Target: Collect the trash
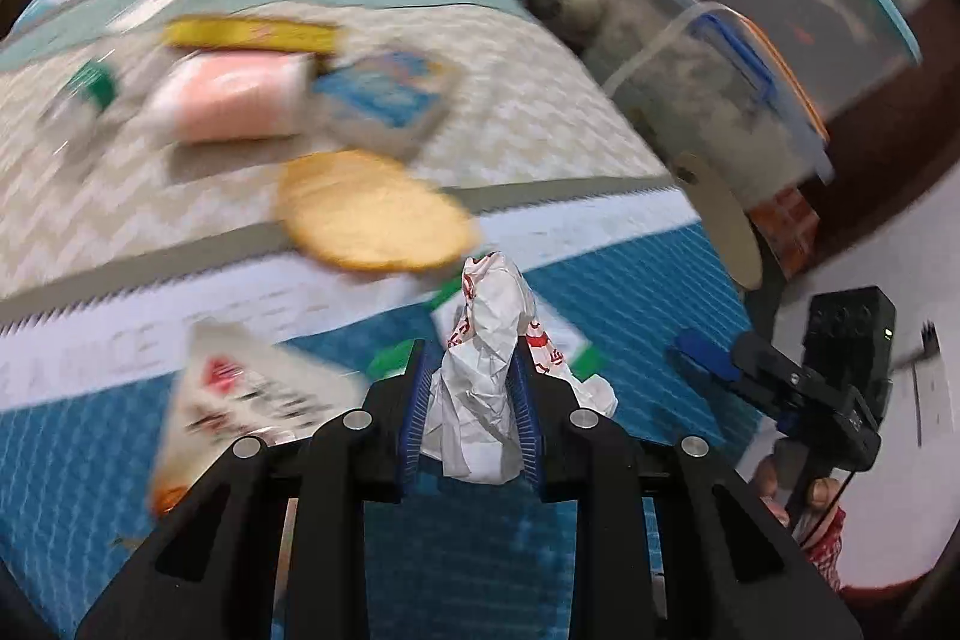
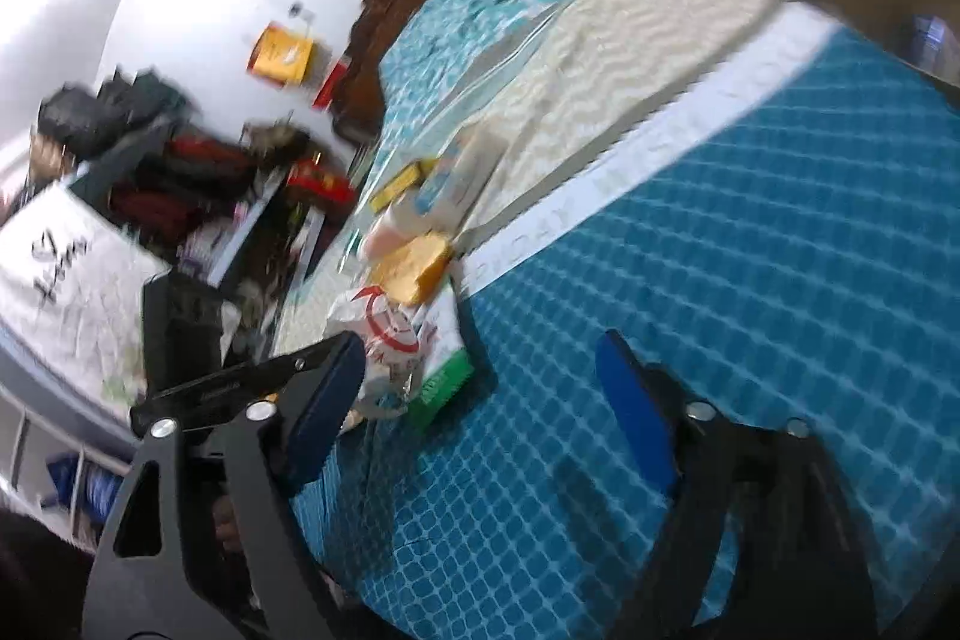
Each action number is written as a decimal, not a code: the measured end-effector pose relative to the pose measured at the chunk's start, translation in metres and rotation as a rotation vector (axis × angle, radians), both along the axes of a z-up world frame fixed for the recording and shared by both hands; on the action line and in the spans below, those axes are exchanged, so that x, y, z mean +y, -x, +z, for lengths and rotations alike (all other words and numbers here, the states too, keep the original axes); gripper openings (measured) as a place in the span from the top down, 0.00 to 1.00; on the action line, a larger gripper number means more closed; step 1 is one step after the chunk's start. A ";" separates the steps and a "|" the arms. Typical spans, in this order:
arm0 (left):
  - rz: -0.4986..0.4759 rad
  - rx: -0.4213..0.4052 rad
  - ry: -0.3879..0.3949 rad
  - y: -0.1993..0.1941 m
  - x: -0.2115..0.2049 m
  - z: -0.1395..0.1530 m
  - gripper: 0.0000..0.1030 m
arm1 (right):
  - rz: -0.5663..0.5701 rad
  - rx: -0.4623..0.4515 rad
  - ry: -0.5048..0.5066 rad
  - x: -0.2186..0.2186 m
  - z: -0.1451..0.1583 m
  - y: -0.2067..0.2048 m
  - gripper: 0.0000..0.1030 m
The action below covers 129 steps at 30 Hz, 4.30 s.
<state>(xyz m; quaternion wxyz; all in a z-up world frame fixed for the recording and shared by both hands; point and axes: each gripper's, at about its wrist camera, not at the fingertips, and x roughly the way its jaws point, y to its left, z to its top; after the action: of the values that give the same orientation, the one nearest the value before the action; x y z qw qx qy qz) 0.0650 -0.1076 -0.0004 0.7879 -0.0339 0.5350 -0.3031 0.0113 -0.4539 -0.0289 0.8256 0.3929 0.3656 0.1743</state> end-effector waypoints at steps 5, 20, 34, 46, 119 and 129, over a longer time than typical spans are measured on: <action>0.055 0.069 0.031 -0.010 0.024 -0.019 0.76 | 0.082 0.037 0.002 0.024 -0.005 -0.024 0.43; 0.005 0.056 0.093 -0.006 0.015 -0.004 0.76 | 0.154 0.022 -0.005 0.064 -0.009 -0.043 0.96; -0.327 -0.014 0.147 -0.011 -0.216 0.036 0.76 | -0.395 -0.053 0.037 -0.152 0.011 0.053 0.96; -0.432 -0.120 0.031 -0.021 -0.384 0.002 0.65 | -0.569 0.045 0.025 -0.241 -0.028 0.055 0.92; 0.655 -0.388 -0.278 0.016 0.256 0.039 0.35 | 0.146 -0.004 0.293 0.189 0.033 -0.026 0.26; 0.253 -0.173 0.001 0.011 0.168 0.017 0.37 | 0.235 0.070 0.308 0.202 0.006 -0.037 0.64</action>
<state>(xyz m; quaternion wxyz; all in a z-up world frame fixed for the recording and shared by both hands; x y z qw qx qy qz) 0.0538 0.0607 0.0169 0.8629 -0.0755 0.4565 -0.2033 0.0485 -0.2517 -0.0230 0.8366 0.2225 0.4598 0.1978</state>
